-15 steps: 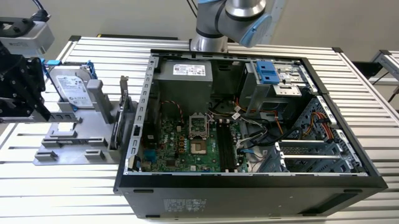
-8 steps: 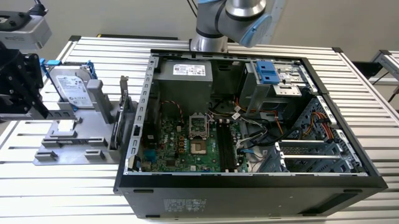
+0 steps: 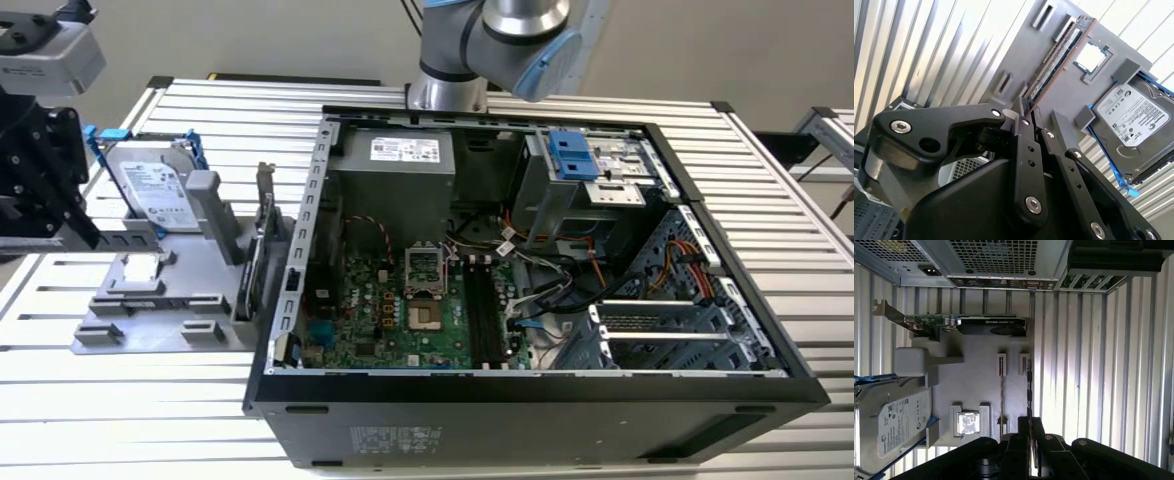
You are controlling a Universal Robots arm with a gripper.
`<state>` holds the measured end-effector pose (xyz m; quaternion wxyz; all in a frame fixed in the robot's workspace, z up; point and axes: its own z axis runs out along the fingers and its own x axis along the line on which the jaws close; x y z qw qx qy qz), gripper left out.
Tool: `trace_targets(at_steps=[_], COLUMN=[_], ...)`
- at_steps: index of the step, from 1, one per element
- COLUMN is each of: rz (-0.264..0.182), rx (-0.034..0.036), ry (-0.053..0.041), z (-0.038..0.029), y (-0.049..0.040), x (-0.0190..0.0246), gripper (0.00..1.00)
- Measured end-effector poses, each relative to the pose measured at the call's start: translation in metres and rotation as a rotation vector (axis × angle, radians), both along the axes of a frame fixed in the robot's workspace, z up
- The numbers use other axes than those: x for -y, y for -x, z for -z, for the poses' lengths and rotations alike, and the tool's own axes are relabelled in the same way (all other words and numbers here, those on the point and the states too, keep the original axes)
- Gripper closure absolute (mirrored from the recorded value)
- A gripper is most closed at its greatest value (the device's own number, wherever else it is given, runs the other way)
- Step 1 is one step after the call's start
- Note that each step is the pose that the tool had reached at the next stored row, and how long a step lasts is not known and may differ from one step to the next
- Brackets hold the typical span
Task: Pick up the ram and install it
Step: 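Pick up the ram and move it above insertion slot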
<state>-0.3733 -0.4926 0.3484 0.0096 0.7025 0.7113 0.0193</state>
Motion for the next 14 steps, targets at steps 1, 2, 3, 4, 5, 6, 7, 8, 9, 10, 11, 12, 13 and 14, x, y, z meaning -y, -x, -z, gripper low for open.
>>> trace_targets(at_steps=[1, 2, 3, 4, 5, 6, 7, 8, 9, 10, 11, 12, 13, 14], rz=[0.0, 0.0, 0.0, 0.0, 0.0, 0.0, 0.0, 0.0, 0.0, 0.0, 0.0, 0.0, 0.0, 0.0], rx=[0.0, 0.0001, 0.0, 0.0001, 0.0, 0.0, 0.0, 0.0, 0.0001, 0.0001, 0.0, 0.0, 0.0001, 0.0], ry=[0.0, 0.0, 0.0, 0.0, 0.0, 0.0, 0.0, 0.0, -0.0001, 0.0, 0.0, 0.0, 0.0, 0.0], z=[-0.0009, -0.0017, -0.0026, -0.0034, -0.0041, -0.0049, -0.0057, -0.0063, -0.0069, -0.0076, -0.0083, -0.0089, -0.0094, -0.0099], y=[0.0, 0.0, 0.0, 0.0, 0.0, -0.0001, -0.0001, -0.0001, -0.0001, 0.0, -0.0001, 0.0, 0.0001, 0.0], x=[0.0, 0.0, 0.0, 0.0, 0.0001, 0.0001, 0.0001, 0.0001, 0.0001, 0.0001, 0.0001, 0.0001, 0.0, 0.0], gripper=[1.0, 1.0, 1.0, 1.0, 1.0, 1.0, 1.0, 1.0, 1.0, 1.0, 1.0, 1.0, 1.0, 1.0])
